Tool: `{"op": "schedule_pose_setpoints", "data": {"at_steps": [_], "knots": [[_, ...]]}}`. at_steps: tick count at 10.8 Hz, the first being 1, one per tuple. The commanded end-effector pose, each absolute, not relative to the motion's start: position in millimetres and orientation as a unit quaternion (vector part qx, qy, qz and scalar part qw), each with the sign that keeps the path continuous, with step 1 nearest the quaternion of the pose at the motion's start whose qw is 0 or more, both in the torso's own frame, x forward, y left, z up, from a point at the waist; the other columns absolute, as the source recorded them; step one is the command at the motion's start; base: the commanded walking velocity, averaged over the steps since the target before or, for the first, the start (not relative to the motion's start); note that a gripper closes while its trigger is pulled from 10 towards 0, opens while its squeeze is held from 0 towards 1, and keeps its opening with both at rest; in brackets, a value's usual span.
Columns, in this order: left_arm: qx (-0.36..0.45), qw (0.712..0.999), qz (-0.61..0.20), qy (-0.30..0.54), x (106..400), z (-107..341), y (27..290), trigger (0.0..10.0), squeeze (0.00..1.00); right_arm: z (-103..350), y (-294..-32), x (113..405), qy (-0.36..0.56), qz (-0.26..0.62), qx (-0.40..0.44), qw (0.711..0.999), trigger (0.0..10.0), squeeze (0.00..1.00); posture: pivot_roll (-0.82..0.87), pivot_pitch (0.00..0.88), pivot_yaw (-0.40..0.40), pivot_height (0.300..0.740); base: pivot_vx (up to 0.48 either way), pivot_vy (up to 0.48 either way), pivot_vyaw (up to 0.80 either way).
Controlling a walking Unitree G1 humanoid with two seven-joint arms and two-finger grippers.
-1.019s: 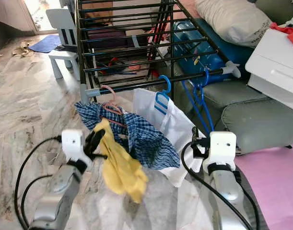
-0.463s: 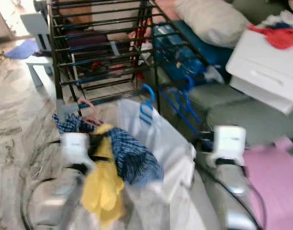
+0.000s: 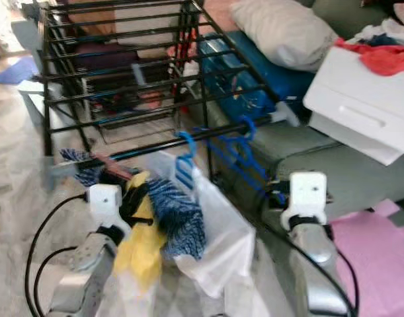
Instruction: Hang hanger
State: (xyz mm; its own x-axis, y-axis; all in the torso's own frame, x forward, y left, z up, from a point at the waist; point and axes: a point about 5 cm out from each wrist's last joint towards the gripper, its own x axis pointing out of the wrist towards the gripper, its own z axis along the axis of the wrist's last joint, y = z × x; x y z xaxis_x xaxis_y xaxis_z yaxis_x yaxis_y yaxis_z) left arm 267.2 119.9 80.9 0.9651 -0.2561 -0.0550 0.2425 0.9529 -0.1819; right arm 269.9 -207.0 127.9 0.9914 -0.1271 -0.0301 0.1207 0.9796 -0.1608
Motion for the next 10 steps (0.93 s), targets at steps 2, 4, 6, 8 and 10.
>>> {"op": "schedule_pose_setpoints", "data": {"at_steps": [2, 4, 6, 8, 10], "knots": [[-0.082, 0.988, -0.127, 0.025, 269.5, 89.5, 121.2, 10.0, 0.0, 119.3, -207.4, 277.2, 0.054, -0.03, -0.074, 0.995, 10.0, 0.0, -0.09, 0.069, -0.031, 0.74, 0.0, 0.0, 0.0], [-0.083, 0.988, -0.13, 0.03, 267.1, 87.7, 118.9, 10.0, 0.0, 118.6, -212.9, 285.8, 0.067, 0.007, -0.085, 0.994, 10.0, 0.0, -0.08, 0.077, -0.027, 0.74, 0.0, 0.0, 0.0], [-0.084, 0.986, -0.137, 0.032, 270.2, 87.2, 113.8, 10.0, 0.0, 116.6, -228.2, 299.6, 0.086, 0.046, -0.123, 0.988, 10.0, 0.0, -0.08, 0.062, -0.025, 0.74, 0.0, 0.0, 0.0], [-0.083, 0.986, -0.138, 0.03, 272.5, 89.2, 112.9, 10.0, 0.0, 127.0, -236.8, 318.0, 0.076, 0.083, -0.172, 0.979, 10.0, 0.0, -0.07, 0.066, -0.026, 0.74, 0.0, 0.0, 0.0], [-0.08, 0.987, -0.133, 0.039, 266.9, 85.6, 116.5, 10.0, 0.0, 135.6, -240.7, 330.7, 0.059, 0.12, -0.182, 0.974, 10.0, 0.0, -0.06, 0.077, -0.029, 0.74, 0.0, 0.0, 0.0]]}}
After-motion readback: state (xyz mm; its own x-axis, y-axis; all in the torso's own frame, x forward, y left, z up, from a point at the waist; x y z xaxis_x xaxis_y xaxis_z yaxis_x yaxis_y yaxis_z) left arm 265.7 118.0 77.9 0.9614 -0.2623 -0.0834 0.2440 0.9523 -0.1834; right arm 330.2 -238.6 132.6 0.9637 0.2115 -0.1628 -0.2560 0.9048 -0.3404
